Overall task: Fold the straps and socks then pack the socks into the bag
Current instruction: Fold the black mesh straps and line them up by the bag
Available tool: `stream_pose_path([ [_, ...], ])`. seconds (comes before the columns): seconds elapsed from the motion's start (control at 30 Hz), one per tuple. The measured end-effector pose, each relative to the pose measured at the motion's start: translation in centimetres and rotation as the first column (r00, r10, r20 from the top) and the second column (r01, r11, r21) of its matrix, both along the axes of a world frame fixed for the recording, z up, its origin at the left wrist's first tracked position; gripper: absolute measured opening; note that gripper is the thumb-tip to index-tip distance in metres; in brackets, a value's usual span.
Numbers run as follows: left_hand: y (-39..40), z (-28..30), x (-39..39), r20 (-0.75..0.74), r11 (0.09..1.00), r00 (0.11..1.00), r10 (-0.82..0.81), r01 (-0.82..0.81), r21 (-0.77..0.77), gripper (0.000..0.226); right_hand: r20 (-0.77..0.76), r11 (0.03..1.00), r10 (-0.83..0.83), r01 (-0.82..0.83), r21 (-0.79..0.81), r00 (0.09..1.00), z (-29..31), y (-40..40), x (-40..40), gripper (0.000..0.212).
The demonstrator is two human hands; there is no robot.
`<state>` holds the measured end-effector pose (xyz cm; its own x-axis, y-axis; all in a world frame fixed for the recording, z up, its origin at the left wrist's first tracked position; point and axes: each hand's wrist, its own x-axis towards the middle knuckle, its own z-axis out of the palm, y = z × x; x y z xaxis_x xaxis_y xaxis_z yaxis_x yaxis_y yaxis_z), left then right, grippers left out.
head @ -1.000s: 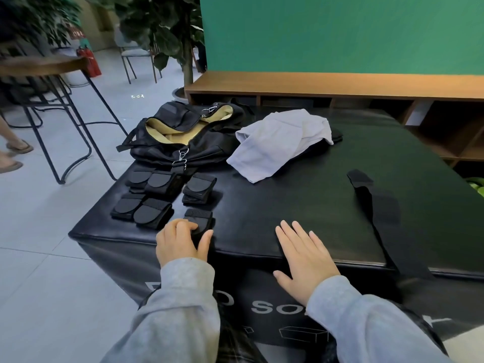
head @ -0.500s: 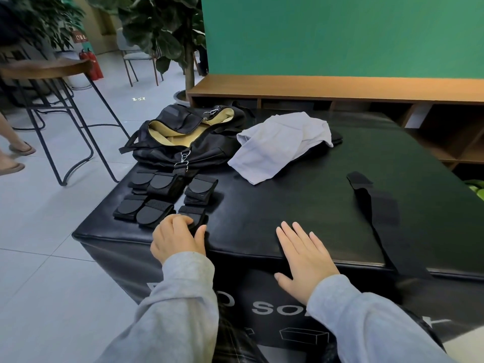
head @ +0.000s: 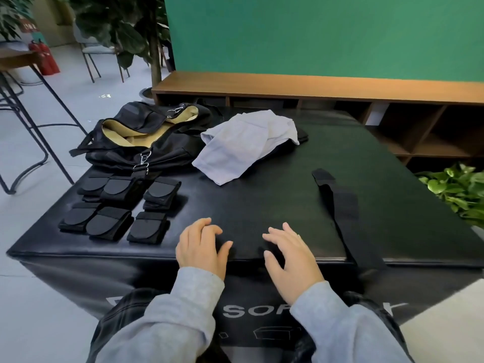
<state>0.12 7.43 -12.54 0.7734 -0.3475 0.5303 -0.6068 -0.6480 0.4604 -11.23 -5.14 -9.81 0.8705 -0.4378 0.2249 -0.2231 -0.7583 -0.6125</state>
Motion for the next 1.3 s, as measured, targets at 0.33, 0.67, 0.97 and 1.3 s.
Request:
stream_pose_path([
  [0.33, -3.9, 1.0, -2.1, -0.227, 0.947, 0.931, -0.284, 0.31, 0.086, 0.033, -0.083, 0.896, -0.442, 0.437, -0.078, 0.893, 1.2, -5.8, -2.7, 0.032],
  [0.67, -3.8, 0.8, -1.6, -0.241, 0.81, 0.826, -0.51, 0.556, 0.189, 0.04, -0.221, 0.812, -0.584, 0.552, -0.191, 0.781, -1.1, -6.3, -3.8, 0.047],
  [0.97, -3.7, 1.1, -1.8, -0.311, 0.837, 0.814, -0.491, 0.54, 0.091, 0.048, -0.046, 0.908, -0.329, 0.303, -0.29, 0.943, -2.7, -1.8, -1.3, 0.052],
  [1.3, -3.8, 0.3, -1.0, -0.388, 0.832, 0.741, -0.548, 0.531, -0.161, 0.059, 0.245, 0.979, -0.081, 0.123, -0.162, 0.966, -3.5, -0.6, -0.8, 0.039],
])
